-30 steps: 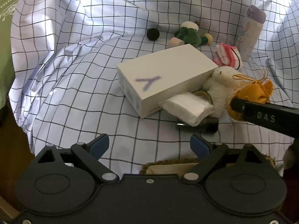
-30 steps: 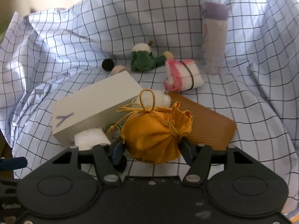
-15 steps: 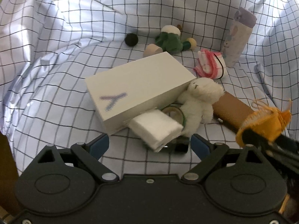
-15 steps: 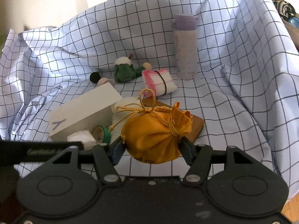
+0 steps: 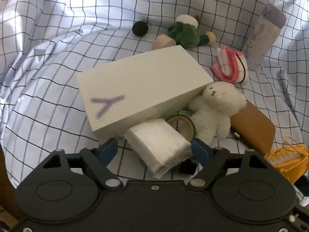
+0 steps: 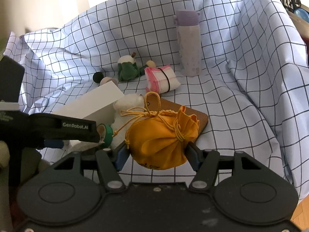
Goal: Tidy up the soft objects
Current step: 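Close the right gripper on the yellow pouch while the left gripper grasps the tissue pack, then lift and carry the tissue pack and yellow pouch over the wicker basket with both tools, then open the left gripper to drop the tissue pack while the right lowers and releases the pouch, then withdraw both tools from the basket toward the remaining objects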
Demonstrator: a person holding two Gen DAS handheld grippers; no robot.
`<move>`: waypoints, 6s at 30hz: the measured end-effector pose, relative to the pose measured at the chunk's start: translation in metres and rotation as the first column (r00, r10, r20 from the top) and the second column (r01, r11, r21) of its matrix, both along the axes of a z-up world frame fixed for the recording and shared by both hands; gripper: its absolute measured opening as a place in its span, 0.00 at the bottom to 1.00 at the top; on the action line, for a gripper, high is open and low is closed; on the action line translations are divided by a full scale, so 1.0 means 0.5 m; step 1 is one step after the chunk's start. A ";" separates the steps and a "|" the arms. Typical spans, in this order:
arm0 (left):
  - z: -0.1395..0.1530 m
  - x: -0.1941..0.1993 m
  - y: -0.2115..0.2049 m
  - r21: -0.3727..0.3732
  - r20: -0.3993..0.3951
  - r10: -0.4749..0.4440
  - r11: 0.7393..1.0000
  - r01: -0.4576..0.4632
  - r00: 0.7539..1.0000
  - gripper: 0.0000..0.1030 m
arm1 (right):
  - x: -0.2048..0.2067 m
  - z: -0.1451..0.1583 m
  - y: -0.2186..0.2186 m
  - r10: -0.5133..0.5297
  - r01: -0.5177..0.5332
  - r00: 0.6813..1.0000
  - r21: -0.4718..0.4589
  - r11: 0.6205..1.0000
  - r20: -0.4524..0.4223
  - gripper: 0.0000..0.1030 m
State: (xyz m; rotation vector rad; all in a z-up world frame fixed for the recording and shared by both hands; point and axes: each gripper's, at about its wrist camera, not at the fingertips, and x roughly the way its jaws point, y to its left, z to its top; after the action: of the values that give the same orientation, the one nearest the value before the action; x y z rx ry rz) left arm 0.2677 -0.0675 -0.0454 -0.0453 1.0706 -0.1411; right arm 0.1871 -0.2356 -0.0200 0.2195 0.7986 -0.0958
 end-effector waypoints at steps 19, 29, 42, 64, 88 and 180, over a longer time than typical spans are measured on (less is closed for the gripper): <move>0.048 -0.060 0.010 -0.034 0.099 -0.070 0.997 0.074 0.993 0.57 | -0.039 0.025 0.017 -0.008 0.009 0.999 -0.030 1.000 0.033 0.60; 0.107 -0.157 0.047 -0.059 0.148 -0.081 0.994 0.091 0.986 0.57 | -0.120 0.074 0.029 0.000 0.004 0.996 -0.040 0.999 0.091 0.60; 0.130 -0.323 0.093 -0.094 0.162 -0.082 0.991 0.098 0.983 0.57 | -0.294 0.112 0.044 0.031 -0.028 0.990 -0.019 0.999 0.136 0.60; 0.061 -0.439 0.109 -0.108 0.090 -0.030 0.993 0.040 0.996 0.57 | -0.445 0.106 0.061 0.028 -0.029 0.991 0.010 1.000 0.132 0.60; 0.041 -0.469 0.112 -0.042 0.107 -0.022 0.999 0.027 0.994 0.63 | -0.435 0.086 0.069 0.034 -0.035 0.997 0.012 0.999 0.070 0.61; 0.054 -0.496 0.135 0.050 0.159 0.026 0.998 -0.035 0.987 0.71 | -0.421 0.050 0.075 0.039 -0.039 0.999 -0.017 0.999 0.005 0.66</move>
State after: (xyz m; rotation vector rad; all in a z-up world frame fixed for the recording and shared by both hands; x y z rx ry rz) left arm 0.0198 -0.0001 -0.0184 -0.0027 0.9142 -0.0870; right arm -0.0235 -0.1982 0.0049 0.1877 0.7961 -0.0657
